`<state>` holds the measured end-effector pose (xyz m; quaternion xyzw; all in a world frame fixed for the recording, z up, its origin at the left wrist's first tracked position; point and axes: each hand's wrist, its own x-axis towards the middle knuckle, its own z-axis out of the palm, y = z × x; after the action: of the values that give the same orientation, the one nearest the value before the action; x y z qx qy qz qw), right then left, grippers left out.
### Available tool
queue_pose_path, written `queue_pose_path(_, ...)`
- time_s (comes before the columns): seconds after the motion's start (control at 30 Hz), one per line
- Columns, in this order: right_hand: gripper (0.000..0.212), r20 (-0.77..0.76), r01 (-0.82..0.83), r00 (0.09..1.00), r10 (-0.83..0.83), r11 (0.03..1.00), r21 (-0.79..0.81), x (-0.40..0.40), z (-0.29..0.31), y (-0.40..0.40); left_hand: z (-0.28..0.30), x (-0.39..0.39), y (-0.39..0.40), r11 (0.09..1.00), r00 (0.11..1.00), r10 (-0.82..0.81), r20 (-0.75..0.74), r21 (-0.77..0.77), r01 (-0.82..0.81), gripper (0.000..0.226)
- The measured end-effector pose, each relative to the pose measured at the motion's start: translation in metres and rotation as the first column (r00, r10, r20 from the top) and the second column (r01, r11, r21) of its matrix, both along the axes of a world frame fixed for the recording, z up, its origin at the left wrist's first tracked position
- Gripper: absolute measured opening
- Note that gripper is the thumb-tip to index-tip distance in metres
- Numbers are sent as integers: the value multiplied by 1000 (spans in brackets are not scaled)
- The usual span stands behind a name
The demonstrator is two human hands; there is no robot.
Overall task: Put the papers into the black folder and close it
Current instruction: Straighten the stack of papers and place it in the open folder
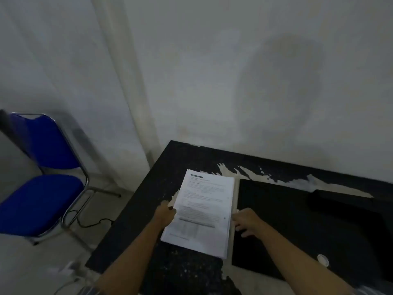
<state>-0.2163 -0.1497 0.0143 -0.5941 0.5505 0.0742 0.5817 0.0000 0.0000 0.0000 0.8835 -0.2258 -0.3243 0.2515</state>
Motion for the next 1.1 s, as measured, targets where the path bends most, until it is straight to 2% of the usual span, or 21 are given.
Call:
queue_pose_path(0.1, 54, 73, 146, 985, -153, 985, 94, 7, -2, 4, -6, 2, -8, 999, 999, 38, -36, 6, -38, 50)
queue_pose_path(0.17, 41, 89, 211, 970, -227, 963, 165, 10, -6, 8, -15, 3, -14, 998, 999, 32, -16, 48, -31, 53)
queue_pose_path(0.3, 11, 92, 318, 937, -337, 932, 175, 19, -9, 15, -25, 0, -20, 991, 995, 82, 54, 100, -87, 48)
queue_pose_path(0.53, 9, 123, 417, 884, -450, 880, 226, 28, -5, 17, -34, -6, -20, 992, 988, 87, 129, 83, -98, 44)
queue_pose_path(0.6, 17, 142, 420, 881, -451, 884, 203, 34, -11, 18, -35, -7, -20, 992, 986, 86, 145, 80, -99, 45)
queue_pose_path(0.67, 38, 139, 384, 907, -399, 915, 123, 42, -20, 21, -34, -9, -19, 990, 983, 95, 158, 85, -109, 45)
queue_pose_path(0.7, 40, 136, 353, 922, -362, 932, 82, 45, -22, 24, -34, -10, -19, 990, 982, 100, 159, 83, -114, 45)
queue_pose_path(0.9, 32, 206, 307, 935, -289, 950, -62, 55, -16, 28, -38, -7, -17, 990, 986, 100, 135, 82, -112, 49)
queue_pose_path(1.1, 38, 342, 335, 884, -318, 942, 10, 37, 2, 18, -30, -15, -25, 977, 959, 154, 238, 108, -184, 50)
